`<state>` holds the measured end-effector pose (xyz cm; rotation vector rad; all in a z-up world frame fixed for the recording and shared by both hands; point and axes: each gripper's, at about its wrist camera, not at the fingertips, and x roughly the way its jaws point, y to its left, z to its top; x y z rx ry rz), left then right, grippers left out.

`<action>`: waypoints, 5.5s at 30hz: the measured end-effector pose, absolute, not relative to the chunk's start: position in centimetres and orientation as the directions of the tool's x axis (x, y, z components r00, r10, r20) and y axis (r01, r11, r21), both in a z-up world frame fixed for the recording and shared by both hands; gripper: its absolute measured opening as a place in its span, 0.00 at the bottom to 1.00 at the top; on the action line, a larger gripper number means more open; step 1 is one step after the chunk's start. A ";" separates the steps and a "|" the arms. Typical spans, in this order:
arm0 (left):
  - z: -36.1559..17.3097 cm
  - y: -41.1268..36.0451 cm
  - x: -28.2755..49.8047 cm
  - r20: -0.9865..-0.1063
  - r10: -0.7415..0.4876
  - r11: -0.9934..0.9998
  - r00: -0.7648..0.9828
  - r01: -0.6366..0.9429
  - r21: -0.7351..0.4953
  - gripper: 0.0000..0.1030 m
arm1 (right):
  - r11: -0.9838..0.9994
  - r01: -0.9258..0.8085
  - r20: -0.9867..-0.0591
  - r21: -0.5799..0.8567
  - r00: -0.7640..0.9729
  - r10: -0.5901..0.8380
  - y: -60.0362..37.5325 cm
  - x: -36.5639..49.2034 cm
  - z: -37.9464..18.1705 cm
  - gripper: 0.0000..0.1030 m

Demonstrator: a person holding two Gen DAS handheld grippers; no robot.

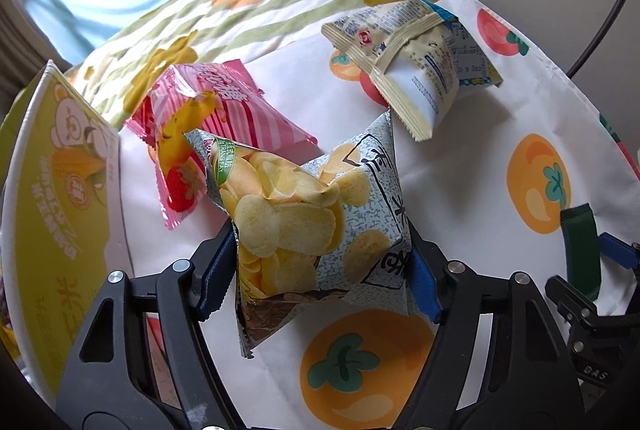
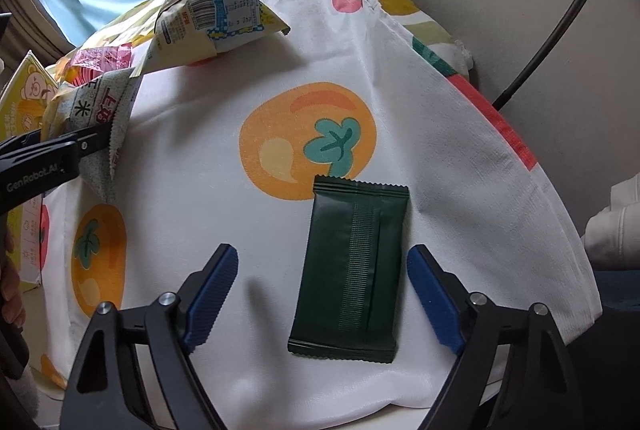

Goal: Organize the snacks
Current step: 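Grasp the potato chip bag with the left tool while the right tool grasps the dark green packet, then carry both items over the green box and release them inside, then move both tools back from the box toward the remaining snacks on the sheet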

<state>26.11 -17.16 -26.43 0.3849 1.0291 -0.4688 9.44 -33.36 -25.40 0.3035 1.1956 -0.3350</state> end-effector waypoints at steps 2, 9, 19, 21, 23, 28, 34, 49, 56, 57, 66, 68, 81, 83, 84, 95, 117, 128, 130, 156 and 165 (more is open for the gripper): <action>-26.4 -17.2 25.7 -0.882 -0.189 0.835 0.432 0.543 0.087 0.69 | 0.913 0.406 -0.939 0.034 0.325 -0.109 -33.2 9.4 -25.5 0.72; -26.2 -17.5 24.2 -0.881 -0.199 0.835 0.429 0.544 0.077 0.69 | 0.927 0.375 -0.936 -0.001 0.327 -0.133 -33.3 9.0 -25.5 0.41; -23.3 -17.7 21.5 -0.856 -0.209 0.855 0.473 0.514 0.075 0.69 | 0.941 0.332 -0.915 0.059 0.395 -0.082 -33.9 7.7 -23.8 0.41; -22.4 -17.8 20.8 -0.848 -0.214 0.860 0.485 0.505 0.072 0.69 | 0.945 0.319 -0.910 0.064 0.408 -0.077 -33.9 7.3 -23.1 0.41; -21.5 -17.8 20.0 -0.838 -0.219 0.865 0.500 0.498 0.071 0.69 | 0.948 0.309 -0.901 0.074 0.428 -0.069 -34.2 6.9 -22.3 0.41; -18.4 -17.5 18.1 -0.802 -0.233 0.880 0.549 0.469 0.066 0.69 | 0.959 0.273 -0.874 0.082 0.483 -0.063 -34.6 6.1 -19.7 0.41; -13.6 -15.2 16.6 -0.756 -0.229 0.916 0.613 0.399 0.046 0.69 | 0.973 0.202 -0.831 0.113 0.555 -0.019 -34.4 6.4 -15.3 0.41; -4.6 -0.3 20.4 -0.633 -0.154 0.980 0.759 0.201 0.002 0.69 | 0.970 -0.193 -0.696 0.150 0.676 0.242 -22.7 15.1 -4.1 0.41; -5.3 8.3 27.5 -0.681 -0.088 0.992 0.727 0.123 0.003 0.69 | 0.932 -0.303 -0.665 0.200 0.656 0.356 -13.5 21.7 -2.5 0.41; -5.7 9.8 29.0 -0.696 -0.089 0.993 0.713 0.118 -0.006 0.69 | 0.929 -0.310 -0.665 0.202 0.653 0.362 -12.5 22.5 -2.5 0.41; -10.2 15.5 38.3 -0.815 -0.160 0.984 0.558 0.156 -0.086 0.71 | 0.928 -0.289 -0.704 0.235 0.608 0.367 -5.7 29.1 -4.2 0.41; -11.0 15.9 39.4 -0.827 -0.186 0.979 0.531 0.170 -0.112 0.76 | 0.933 -0.270 -0.715 0.237 0.602 0.356 -5.4 29.9 -4.7 0.41; -13.3 18.0 38.3 -0.836 -0.194 0.981 0.513 0.098 -0.168 0.99 | 0.938 -0.256 -0.774 0.235 0.534 0.340 -4.3 33.7 -7.7 0.41; -13.4 18.3 37.8 -0.839 -0.176 0.984 0.514 0.078 -0.159 0.99 | 0.933 -0.269 -0.782 0.241 0.515 0.350 -4.1 33.9 -8.2 0.41; -13.3 18.4 37.5 -0.838 -0.163 0.986 0.520 0.068 -0.149 0.99 | 0.930 -0.274 -0.785 0.244 0.508 0.355 -4.1 34.0 -8.3 0.41; -12.7 19.4 36.7 -0.839 -0.098 0.995 0.535 0.022 -0.102 0.99 | 0.921 -0.243 -0.780 0.304 0.492 0.388 -4.3 35.8 -10.0 0.68; -9.5 18.9 30.6 -0.796 -0.140 0.990 0.588 0.083 -0.113 0.99 | 0.933 -0.214 -0.727 0.288 0.585 0.359 -5.5 28.3 -5.9 0.82; -6.7 13.5 28.5 -0.753 -0.204 0.977 0.625 0.175 -0.120 0.99 | 0.968 -0.122 -0.706 0.220 0.665 0.244 -10.7 23.6 -2.9 0.82; -6.3 11.8 28.1 -0.750 -0.214 0.975 0.626 0.187 -0.122 0.99 | 0.971 -0.103 -0.697 0.217 0.679 0.228 -12.1 22.8 -2.6 0.93; -12.2 -12.4 30.6 -0.823 -0.139 0.989 0.551 0.121 -0.086 0.99 | 0.972 -0.087 -0.729 0.220 0.647 0.223 -34.4 24.0 -7.8 1.00; -19.5 -13.6 37.2 -0.914 -0.099 0.991 0.394 0.122 -0.055 0.99 | 0.968 0.007 -0.812 0.252 0.545 0.207 -36.4 27.1 -13.6 1.00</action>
